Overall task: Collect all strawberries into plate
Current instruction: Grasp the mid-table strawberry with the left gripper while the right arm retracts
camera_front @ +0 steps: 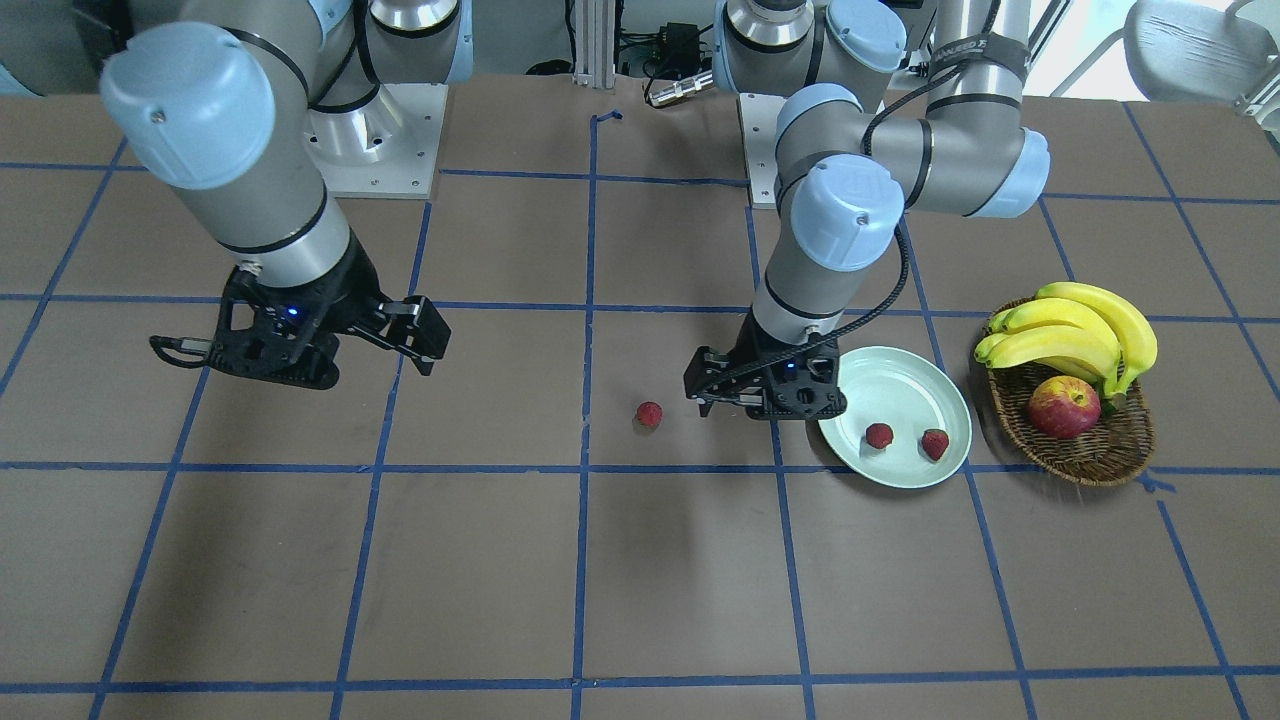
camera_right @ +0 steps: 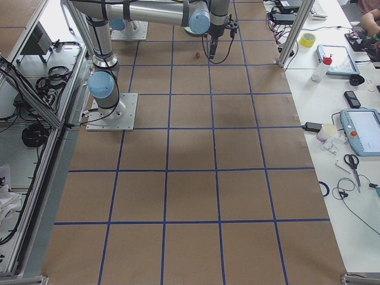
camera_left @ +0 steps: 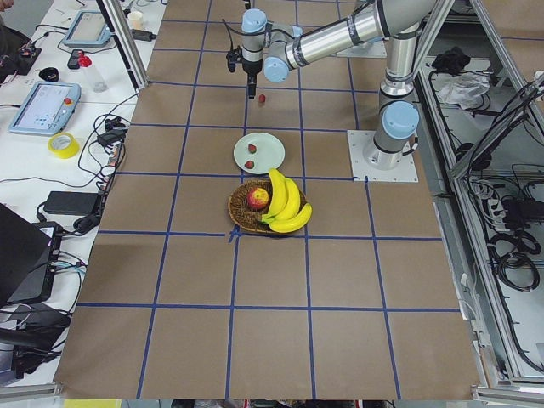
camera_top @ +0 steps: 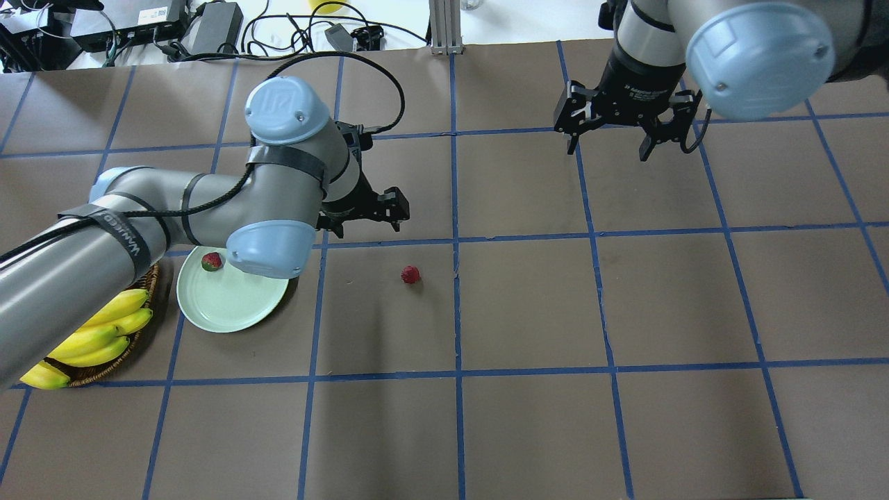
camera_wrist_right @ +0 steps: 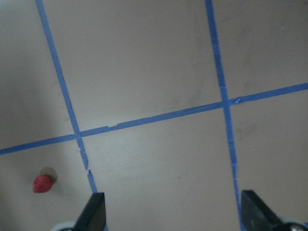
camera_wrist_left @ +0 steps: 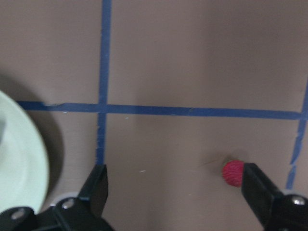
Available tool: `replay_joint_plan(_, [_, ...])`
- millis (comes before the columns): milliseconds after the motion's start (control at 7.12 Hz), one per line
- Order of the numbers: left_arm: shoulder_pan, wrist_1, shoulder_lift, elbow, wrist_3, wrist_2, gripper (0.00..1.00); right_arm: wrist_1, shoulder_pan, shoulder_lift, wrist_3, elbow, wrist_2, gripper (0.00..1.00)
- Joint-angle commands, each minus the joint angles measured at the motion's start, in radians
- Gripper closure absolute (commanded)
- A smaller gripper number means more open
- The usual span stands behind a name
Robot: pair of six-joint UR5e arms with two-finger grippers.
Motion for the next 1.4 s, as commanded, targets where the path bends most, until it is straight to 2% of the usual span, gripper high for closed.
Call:
replay_joint_plan(0, [-0.068, 0.056, -0.084, -0.031, -0.022, 0.004, 0.02, 0.037, -0.006, -0.087, -0.113, -0.017, 0.001, 0.0])
replay_joint_plan(281, [-0.071, 0.069, -0.114, -0.041, -0.02, 0.007, 0.02, -0.024, -0.008, -0.124, -0.146, -0.032, 0.0, 0.0])
replay_joint_plan(421, [-0.071, 0.076, -0.128, -0.041, -0.02, 0.007, 0.15, -0.015, -0.005, -0.138, -0.144, -0.027, -0.002, 0.0])
replay_joint_plan(562, [-0.071, 0.092, -0.134, -0.037, -0.02, 0.001, 0.24, -0.012, -0.006, -0.14, -0.144, -0.029, 0.0, 0.0])
replay_joint_plan(702, [-0.071, 0.095, -0.154, -0.044, -0.02, -0.003, 0.43, 0.052, -0.005, -0.141, -0.139, -0.04, 0.004, 0.0])
replay_joint_plan(843, [-0.071, 0.095, -0.158, -0.042, -0.016, -0.003, 0.49, 0.124, -0.003, -0.152, -0.139, -0.058, 0.003, 0.0])
replay_joint_plan(983, [-0.071, 0.095, -0.158, -0.041, -0.008, -0.004, 0.65, 0.128, -0.002, -0.152, -0.132, -0.066, 0.004, 0.0])
replay_joint_plan(1124, [-0.071, 0.093, -0.157, -0.041, -0.012, -0.007, 0.88, 0.129, 0.0, -0.153, -0.082, -0.066, 0.004, 0.0])
replay_joint_plan(1264, [-0.071, 0.093, -0.148, -0.041, -0.01, -0.006, 0.97, 0.129, 0.0, -0.152, -0.07, -0.064, 0.006, 0.0])
